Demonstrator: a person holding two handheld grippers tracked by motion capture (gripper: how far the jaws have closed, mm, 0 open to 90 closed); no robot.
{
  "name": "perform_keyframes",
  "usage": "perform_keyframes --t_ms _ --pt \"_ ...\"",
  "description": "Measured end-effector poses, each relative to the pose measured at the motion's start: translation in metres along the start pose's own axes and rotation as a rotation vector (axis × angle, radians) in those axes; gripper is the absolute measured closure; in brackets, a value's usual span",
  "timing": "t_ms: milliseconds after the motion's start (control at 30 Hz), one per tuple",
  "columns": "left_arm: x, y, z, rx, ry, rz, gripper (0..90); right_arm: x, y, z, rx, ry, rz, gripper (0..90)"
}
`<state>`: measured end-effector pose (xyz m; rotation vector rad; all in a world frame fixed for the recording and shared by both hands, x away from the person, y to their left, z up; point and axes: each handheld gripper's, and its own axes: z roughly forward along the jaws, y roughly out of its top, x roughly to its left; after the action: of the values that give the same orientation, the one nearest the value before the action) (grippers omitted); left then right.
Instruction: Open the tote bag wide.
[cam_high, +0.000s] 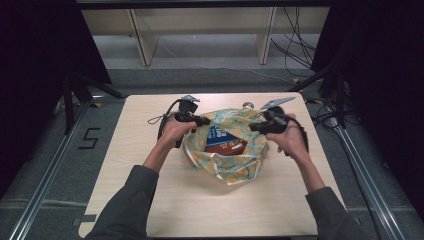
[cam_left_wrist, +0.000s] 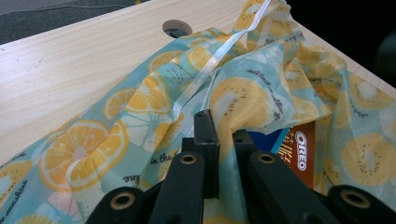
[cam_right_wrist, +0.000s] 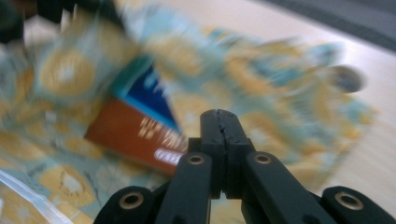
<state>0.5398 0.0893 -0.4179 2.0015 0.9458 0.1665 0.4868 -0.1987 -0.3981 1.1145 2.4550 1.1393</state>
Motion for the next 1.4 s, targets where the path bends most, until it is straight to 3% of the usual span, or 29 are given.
perform_keyframes --t_ms 33,100,133,200,233,267,433,500,667,733,833,933,1033,1100,1200,1267,1333,1367,1400 --pt "-0.001 0.000 0.001 -0.012 0.001 -0.013 86.4 0.004 -0.001 0.009 0.052 0.014 -0.050 90.0" --pt "0.001 0.001 0.001 -0.013 -0.002 -0.017 86.4 0.018 -0.004 0.027 0.110 0.043 -0.040 90.0" --pt "0.002 0.001 0.001 -0.019 0.002 -0.021 86.4 0.023 -0.006 0.036 0.136 0.043 -0.082 90.0" --pt "0.004 0.001 0.001 -0.027 0.001 -0.035 86.4 0.029 -0.009 0.049 0.217 -0.002 -0.140 90.0" --pt "0.007 0.001 0.001 -0.027 0.005 -0.038 86.4 0.030 -0.011 0.051 0.241 -0.022 -0.145 90.0" --pt "0.009 0.001 0.002 -0.030 0.009 -0.042 86.4 0.027 -0.014 0.052 0.269 -0.046 -0.162 90.0" --pt "0.021 -0.001 0.006 -0.033 0.027 -0.079 86.2 0.014 -0.035 0.036 0.329 -0.037 -0.151 90.0" --pt "0.027 -0.003 0.012 -0.036 0.041 -0.111 86.1 0.011 -0.048 0.032 0.365 -0.046 -0.145 90.0" --pt "0.045 -0.012 0.025 -0.014 0.076 -0.158 85.3 0.007 -0.072 0.041 0.443 -0.037 -0.151 90.0" --pt "0.045 -0.014 0.028 -0.011 0.073 -0.162 84.3 0.010 -0.072 0.040 0.423 -0.035 -0.147 90.0" --pt "0.038 -0.010 0.026 -0.014 0.079 -0.115 78.7 0.019 -0.053 0.026 0.308 -0.008 -0.154 90.0" --pt "0.025 -0.005 0.016 -0.022 0.104 -0.070 60.7 0.026 -0.031 0.020 0.215 -0.021 -0.170 90.0" --pt "0.010 -0.001 -0.004 -0.059 0.126 -0.024 49.4 0.031 -0.013 0.027 0.174 -0.024 -0.182 90.0" --pt "-0.002 0.000 -0.020 -0.074 0.133 0.007 48.2 0.032 -0.007 0.037 0.168 -0.008 -0.172 90.0" --pt "-0.026 -0.001 -0.039 -0.105 0.123 0.070 48.5 0.035 0.000 0.047 0.195 0.003 -0.200 90.0" --pt "-0.040 -0.003 -0.048 -0.123 0.080 0.078 46.8 0.038 0.003 0.056 0.204 0.007 -0.203 90.0" --pt "-0.049 -0.003 -0.056 -0.118 0.082 0.109 43.4 0.041 0.005 0.060 0.232 -0.005 -0.219 90.0" --pt "-0.053 -0.003 -0.059 -0.124 0.075 0.103 44.0 0.041 0.006 0.063 0.225 -0.010 -0.233 90.0" --pt "-0.057 -0.004 -0.060 -0.120 0.066 0.107 46.2 0.042 0.006 0.063 0.235 -0.015 -0.217 90.0"
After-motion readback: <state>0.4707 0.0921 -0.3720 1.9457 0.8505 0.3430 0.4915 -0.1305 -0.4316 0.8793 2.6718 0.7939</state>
